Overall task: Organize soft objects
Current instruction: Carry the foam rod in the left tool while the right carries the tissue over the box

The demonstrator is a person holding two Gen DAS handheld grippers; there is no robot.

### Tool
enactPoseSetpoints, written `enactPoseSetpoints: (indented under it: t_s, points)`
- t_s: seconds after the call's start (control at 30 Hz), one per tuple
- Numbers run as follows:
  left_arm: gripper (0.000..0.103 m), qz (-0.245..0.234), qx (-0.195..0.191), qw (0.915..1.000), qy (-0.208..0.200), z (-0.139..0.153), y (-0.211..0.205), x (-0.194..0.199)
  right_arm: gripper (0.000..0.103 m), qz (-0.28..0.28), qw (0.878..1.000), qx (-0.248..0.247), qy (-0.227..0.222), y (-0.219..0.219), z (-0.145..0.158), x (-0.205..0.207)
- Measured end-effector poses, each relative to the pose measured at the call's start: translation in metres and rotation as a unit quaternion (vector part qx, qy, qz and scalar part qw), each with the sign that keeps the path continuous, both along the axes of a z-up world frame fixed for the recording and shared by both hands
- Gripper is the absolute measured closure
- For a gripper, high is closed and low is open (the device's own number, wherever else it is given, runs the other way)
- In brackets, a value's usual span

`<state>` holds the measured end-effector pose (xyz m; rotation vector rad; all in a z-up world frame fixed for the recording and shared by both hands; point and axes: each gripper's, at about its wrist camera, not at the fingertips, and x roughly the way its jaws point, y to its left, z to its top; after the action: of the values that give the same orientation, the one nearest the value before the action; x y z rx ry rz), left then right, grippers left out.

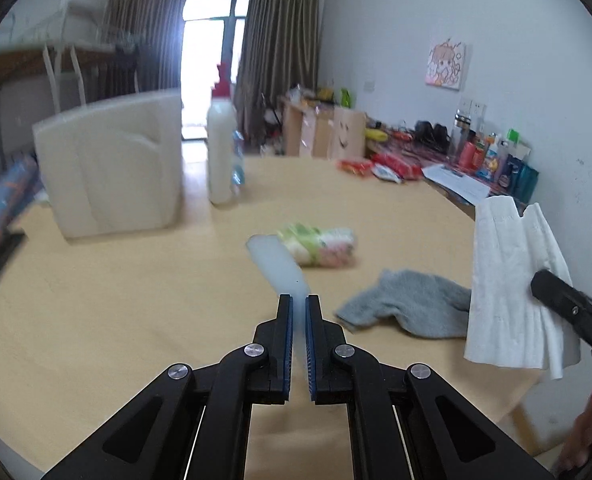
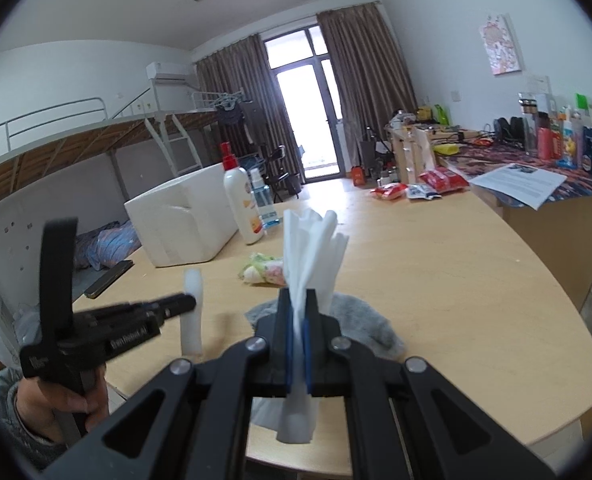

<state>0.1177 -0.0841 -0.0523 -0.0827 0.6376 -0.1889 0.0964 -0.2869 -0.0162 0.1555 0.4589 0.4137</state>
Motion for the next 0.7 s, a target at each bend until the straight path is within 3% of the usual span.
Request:
enactPoseSetpoints:
  t_s: [0.13, 0.37, 0.5, 0.7]
  points:
    - [0.097, 0.012, 0.036, 0.9980, -0.051, 0.014, 0.009, -0.006, 0.097, 0.009, 1.000, -0.005, -0.008, 0.014, 0.005, 0.003]
    - [0.097, 0.017, 0.033, 0.9908, -0.130, 0.048, 0.027, -0.011, 0.097, 0.016, 0.999, -0.016, -0.040, 0.036, 0.026, 0.007]
    - [0.097, 0.012, 0.031, 0.9827, -0.182, 0.072, 0.035, -0.019, 0.097, 0.013, 0.998, -0.020, -0.065, 0.046, 0.041, 0.006]
    - [0.097, 0.012, 0.043, 0.9786, -0.201, 0.076, 0.045, -0.022, 0.097, 0.013, 0.998, -0.029, -0.061, 0.064, 0.040, 0.012]
